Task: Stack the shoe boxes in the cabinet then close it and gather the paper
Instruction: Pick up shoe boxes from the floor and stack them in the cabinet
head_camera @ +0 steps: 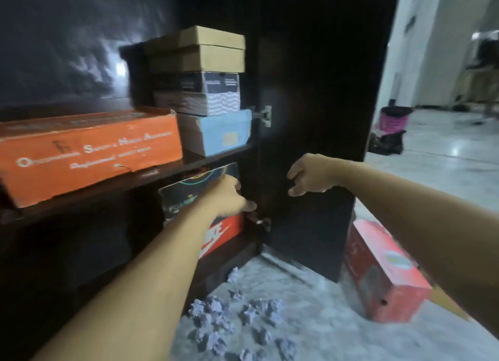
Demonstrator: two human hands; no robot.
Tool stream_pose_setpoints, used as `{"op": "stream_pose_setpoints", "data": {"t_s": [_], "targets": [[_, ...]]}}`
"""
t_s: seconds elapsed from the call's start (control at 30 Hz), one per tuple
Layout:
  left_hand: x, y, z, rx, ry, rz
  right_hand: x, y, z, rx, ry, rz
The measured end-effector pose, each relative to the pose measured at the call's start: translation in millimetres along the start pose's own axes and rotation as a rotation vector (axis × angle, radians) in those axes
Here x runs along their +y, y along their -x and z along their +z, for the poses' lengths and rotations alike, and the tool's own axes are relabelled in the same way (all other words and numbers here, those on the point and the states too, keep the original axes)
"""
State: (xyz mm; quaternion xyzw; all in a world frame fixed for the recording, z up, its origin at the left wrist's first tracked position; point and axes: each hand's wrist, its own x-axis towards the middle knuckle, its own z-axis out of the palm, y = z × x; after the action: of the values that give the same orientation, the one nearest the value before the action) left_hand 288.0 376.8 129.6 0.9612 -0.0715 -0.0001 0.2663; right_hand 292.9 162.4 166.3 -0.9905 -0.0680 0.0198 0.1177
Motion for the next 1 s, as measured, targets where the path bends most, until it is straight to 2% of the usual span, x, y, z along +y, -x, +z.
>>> {"op": "stream_pose_setpoints", "data": {"t_s": [0.23, 0.43, 0.57, 0.7, 0.8, 1.0], "targets": [[100, -16, 103, -0.371, -0.020, 0.159, 148, 66, 9, -0.083, -0.022, 0.330], [160, -25, 209, -0.565, -0.101, 0.273, 261, 121, 39, -0.154, -0.072, 0.527], [183, -32, 281, -0.675, -0.097, 0.270, 323, 151, 76, -0.175, -0.052, 0.631], [193, -39, 341, -0.721, -0.051, 0.240, 362, 162, 117, -0.233, -0.122, 0.729], [195, -48, 376, -0.692, 0.031, 0.198, 384, 158, 146, -0.174, -0.217, 0.783], [194, -74, 416, -0.603, 0.184, 0.114, 386, 121, 193, -0.072, -0.262, 0.641]]}}
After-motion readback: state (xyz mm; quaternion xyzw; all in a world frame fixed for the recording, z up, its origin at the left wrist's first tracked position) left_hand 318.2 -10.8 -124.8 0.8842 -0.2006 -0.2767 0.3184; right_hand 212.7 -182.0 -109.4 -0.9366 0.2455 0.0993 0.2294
